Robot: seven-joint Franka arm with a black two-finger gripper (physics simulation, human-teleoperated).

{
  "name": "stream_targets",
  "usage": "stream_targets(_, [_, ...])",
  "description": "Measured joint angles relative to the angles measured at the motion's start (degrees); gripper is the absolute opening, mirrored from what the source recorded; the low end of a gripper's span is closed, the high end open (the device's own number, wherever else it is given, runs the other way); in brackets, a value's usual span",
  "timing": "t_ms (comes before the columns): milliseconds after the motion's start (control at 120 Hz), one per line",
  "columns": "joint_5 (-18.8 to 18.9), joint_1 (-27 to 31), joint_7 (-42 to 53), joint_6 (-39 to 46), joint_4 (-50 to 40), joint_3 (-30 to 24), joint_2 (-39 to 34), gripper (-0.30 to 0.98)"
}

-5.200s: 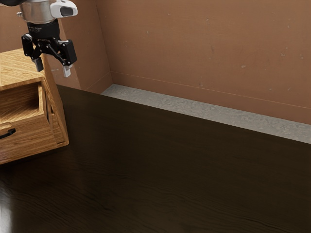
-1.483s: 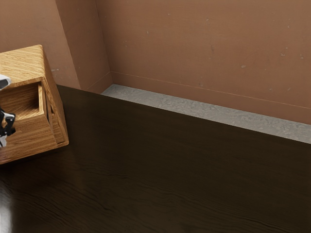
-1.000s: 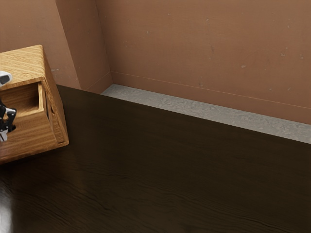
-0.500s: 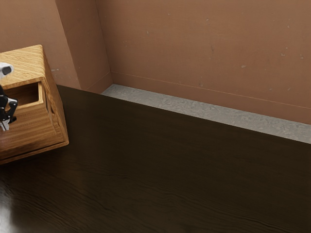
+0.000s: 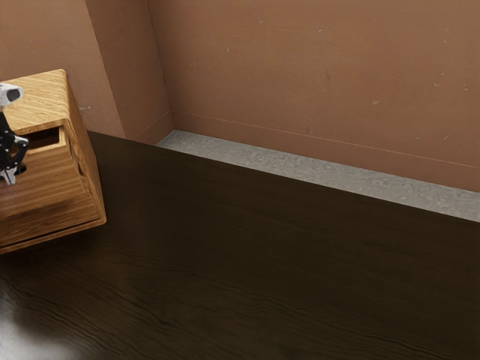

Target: Push the drawer handle with one arm to close the drawer

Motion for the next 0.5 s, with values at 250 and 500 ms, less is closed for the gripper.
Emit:
stream_targets(250, [-0.54,-0.12,1.07,0.11,2.49,0.99,2.40,-0.09])
stream_targets(500, [-0.95,0.26,2.16,0.12,4.78,1.39,4.68,-0.10])
